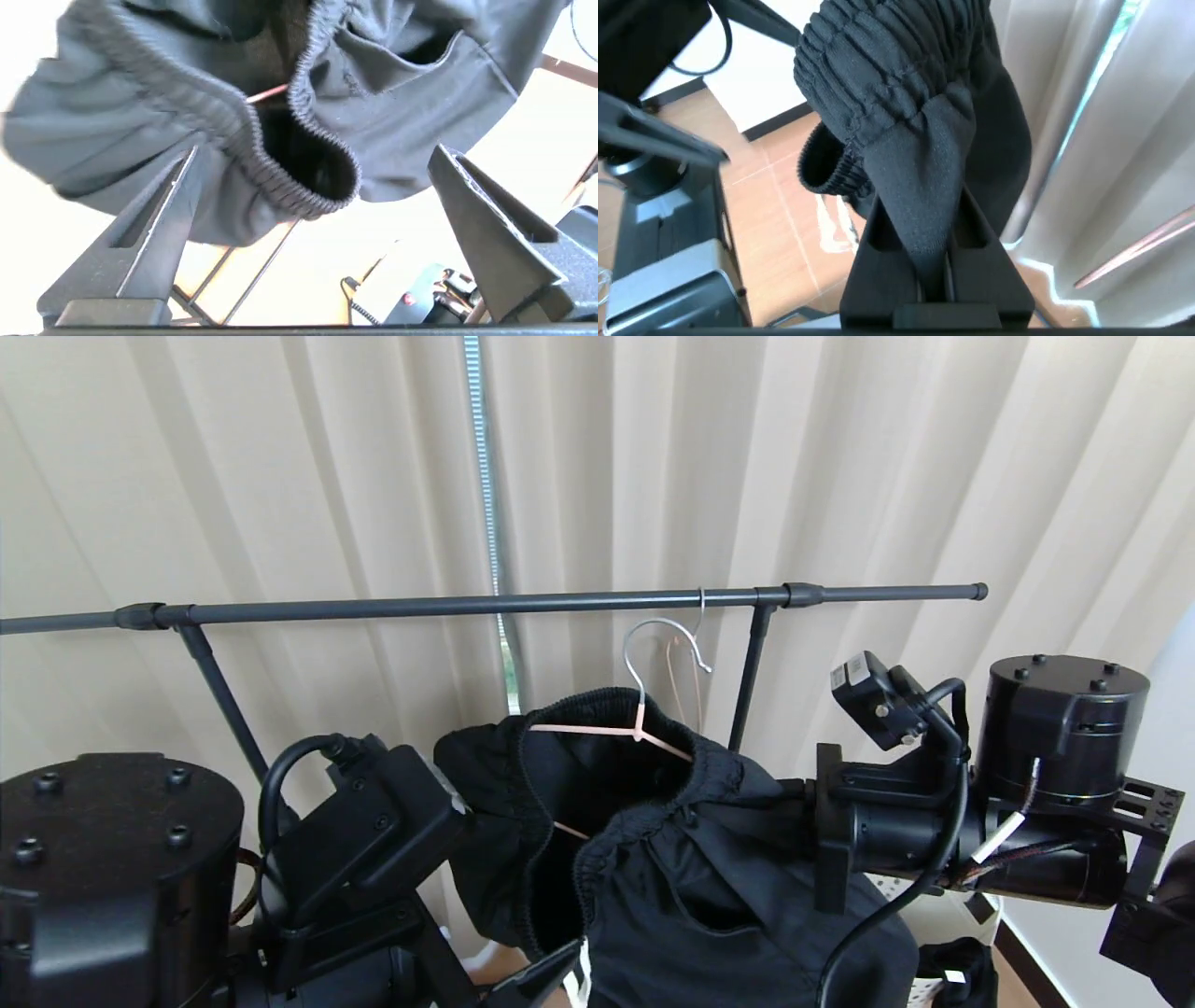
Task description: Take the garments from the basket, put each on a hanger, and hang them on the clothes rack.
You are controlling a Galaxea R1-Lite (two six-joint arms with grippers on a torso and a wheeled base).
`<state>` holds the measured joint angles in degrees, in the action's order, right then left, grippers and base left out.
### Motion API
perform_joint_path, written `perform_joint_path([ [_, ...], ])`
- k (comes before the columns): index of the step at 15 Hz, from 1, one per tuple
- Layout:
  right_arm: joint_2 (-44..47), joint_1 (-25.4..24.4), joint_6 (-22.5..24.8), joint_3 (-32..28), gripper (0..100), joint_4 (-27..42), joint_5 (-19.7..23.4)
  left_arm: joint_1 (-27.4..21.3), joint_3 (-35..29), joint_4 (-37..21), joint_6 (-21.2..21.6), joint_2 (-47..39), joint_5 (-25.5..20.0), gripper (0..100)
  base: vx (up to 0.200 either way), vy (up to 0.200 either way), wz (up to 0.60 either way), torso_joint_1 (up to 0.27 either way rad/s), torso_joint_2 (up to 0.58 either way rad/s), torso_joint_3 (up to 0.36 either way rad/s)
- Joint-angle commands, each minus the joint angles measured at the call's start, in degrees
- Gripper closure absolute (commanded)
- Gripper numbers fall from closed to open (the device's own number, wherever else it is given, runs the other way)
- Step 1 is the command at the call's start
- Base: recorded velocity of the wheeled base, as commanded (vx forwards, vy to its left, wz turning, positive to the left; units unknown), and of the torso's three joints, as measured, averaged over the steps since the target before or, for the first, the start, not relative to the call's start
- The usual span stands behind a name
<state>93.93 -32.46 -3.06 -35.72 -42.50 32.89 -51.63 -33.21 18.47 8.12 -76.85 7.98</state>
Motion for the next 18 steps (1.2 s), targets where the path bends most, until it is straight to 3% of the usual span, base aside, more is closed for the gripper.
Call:
perform_joint_path([
  [1,2.0,2.3,0.2,-0.1,100,0.0,3.2,1.7,1.1,-0.1,0.8,4.5,-0.1,0,0.0,0.0,0.0,0.0,0.0,0.0],
  [3,2.2,4.4,1.1,0.2,100,0.0,8.7,6.9,1.9,-0.1,3.3,7.3,-1.2,0,0.0,0.0,0.0,0.0,0.0,0.0],
  [4,2.5,6.1,2.8,0.2,100,0.1,12.5,13.1,1.8,-0.1,5.4,9.2,-6.5,0,0.0,0.0,0.0,0.0,0.0,0.0],
  [5,3.5,7.0,4.5,0.3,100,0.1,14.9,20.8,1.5,-0.1,7.9,10.8,-15.6,0,0.0,0.0,0.0,0.0,0.0,0.0],
  [7,4.2,7.8,6.4,0.7,100,0.1,18.0,32.1,-0.1,-1.0,13.1,10.8,-30.0,0,0.0,0.0,0.0,0.0,0.0,0.0],
  [8,4.2,7.9,6.5,0.7,100,0.1,20.3,35.5,-1.8,-1.9,15.1,9.1,-35.6,0,0.0,0.0,0.0,0.0,0.0,0.0],
  [9,4.2,8.2,6.6,0.7,100,0.1,22.1,37.2,-3.5,-1.9,15.9,5.0,-39.8,0,0.0,0.0,0.0,0.0,0.0,0.0],
  [10,4.2,8.3,6.6,0.7,100,0.1,22.7,37.5,-4.0,-1.9,15.9,4.1,-41.1,0,0.0,0.0,0.0,0.0,0.0,0.0],
  [11,3.8,8.4,6.8,0.8,100,0.1,23.9,37.8,-6.1,-2.0,16.0,0.6,-47.1,0,0.0,0.0,0.0,0.0,0.0,0.0],
  [12,3.7,8.4,6.9,0.8,100,0.1,24.0,37.9,-7.3,-2.0,16.5,-2.2,-50.2,0,0.0,0.0,0.0,0.0,0.0,0.0],
  [13,3.5,8.4,6.9,0.8,100,0.1,24.0,37.6,-8.8,-2.0,21.7,-6.6,-53.2,0,0.0,0.0,0.0,0.0,0.0,0.0],
  [14,3.5,8.4,6.9,0.8,100,0.1,24.0,37.1,-9.1,-2.0,26.6,-8.7,-54.0,0,0.0,0.0,0.0,0.0,0.0,0.0],
  [16,3.3,8.4,6.9,1.3,100,0.1,24.0,35.9,-8.9,-2.1,32.0,-10.3,-54.1,0,0.0,0.0,0.0,0.0,0.0,0.0],
  [18,2.8,8.4,6.9,1.9,100,0.1,25.0,34.5,-9.3,-2.0,32.9,-11.6,-54.0,0,0.0,0.0,0.0,0.0,0.0,0.0],
])
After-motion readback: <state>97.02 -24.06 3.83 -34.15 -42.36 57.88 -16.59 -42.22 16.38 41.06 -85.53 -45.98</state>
